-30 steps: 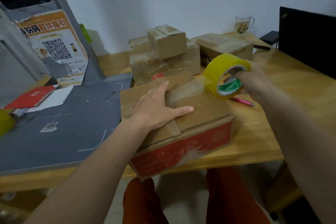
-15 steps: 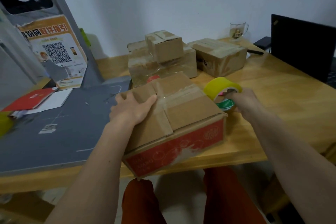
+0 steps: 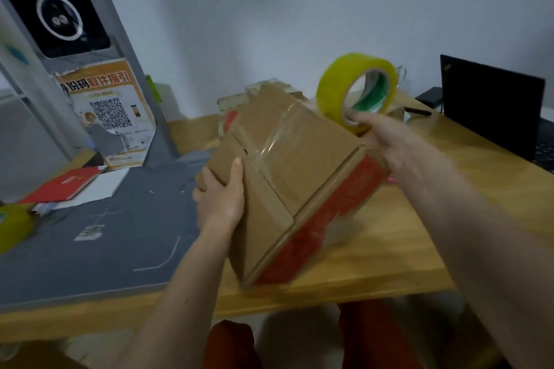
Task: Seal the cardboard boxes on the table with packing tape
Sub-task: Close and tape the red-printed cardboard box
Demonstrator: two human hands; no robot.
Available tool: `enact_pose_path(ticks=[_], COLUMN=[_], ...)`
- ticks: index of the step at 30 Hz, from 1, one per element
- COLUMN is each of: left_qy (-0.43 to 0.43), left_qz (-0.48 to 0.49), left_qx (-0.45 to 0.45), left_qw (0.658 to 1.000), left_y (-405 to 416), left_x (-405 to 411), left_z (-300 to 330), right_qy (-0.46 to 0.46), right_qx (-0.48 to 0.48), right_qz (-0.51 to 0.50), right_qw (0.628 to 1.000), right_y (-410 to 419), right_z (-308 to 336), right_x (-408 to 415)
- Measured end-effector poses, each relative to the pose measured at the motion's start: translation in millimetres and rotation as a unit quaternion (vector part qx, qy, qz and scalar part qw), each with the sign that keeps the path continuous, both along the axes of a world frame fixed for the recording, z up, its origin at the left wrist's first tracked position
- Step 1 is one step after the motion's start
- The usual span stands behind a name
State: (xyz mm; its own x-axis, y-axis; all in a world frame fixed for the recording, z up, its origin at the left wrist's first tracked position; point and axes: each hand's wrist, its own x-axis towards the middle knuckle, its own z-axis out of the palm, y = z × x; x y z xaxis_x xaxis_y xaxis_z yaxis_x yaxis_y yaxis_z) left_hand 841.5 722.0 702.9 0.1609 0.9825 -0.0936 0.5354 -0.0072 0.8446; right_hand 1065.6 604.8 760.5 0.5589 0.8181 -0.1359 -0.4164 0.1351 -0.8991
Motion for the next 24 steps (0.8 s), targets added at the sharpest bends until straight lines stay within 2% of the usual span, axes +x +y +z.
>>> enact_pose_path(ticks=[2, 3, 4, 5, 6, 7, 8, 9, 11, 13, 15, 18, 24], left_qy=[-0.086, -0.091, -0.074, -0.066, -0.072, -0.070, -0.053, -0.032, 0.030, 0.078, 0.063, 0.013, 0.055], left_qz=[0.011, 0.003, -0.007, -0.011, -0.022, -0.053, -0.105, -0.187, -0.379, -0.455, -0.444, -0.406, -0.434], left_qx=[-0.016, 0.006, 0.085, 0.216, 0.350, 0.445, 0.486, 0.462, 0.309, 0.188, 0.156, 0.176, 0.154], left_qw=[0.996, 0.996, 0.994, 0.974, 0.934, 0.891, 0.866, 0.866, 0.872, 0.867, 0.880, 0.897, 0.886], left_y=[-25, -37, -48, -54, -54, -52, -44, -35, -20, -5, 4, 12, 15], left_x=[14, 18, 20, 21, 21, 20, 19, 17, 11, 13, 21, 31, 42], left_z=[-1, 1, 6, 16, 33, 56, 83, 110, 151, 167, 159, 138, 148], right_qy=[-0.084, -0.140, -0.201, -0.265, -0.321, -0.363, -0.392, -0.405, -0.394, -0.379, -0.365, -0.343, -0.443], right_qx=[0.063, 0.064, 0.049, 0.024, -0.003, -0.026, -0.040, -0.044, -0.028, -0.009, -0.002, 0.011, 0.014], right_qz=[0.033, 0.055, 0.077, 0.101, 0.123, 0.139, 0.147, 0.150, 0.171, 0.191, 0.190, 0.166, 0.096], right_qw=[0.994, 0.987, 0.975, 0.959, 0.939, 0.921, 0.907, 0.901, 0.903, 0.905, 0.912, 0.924, 0.891], right_y=[4, 7, 11, 15, 20, 24, 29, 34, 40, 43, 46, 52, 56], right_z=[44, 62, 76, 87, 94, 97, 99, 99, 99, 98, 95, 93, 95], right_x=[13, 15, 15, 12, 7, 1, -6, -11, -19, -21, -18, -15, -16])
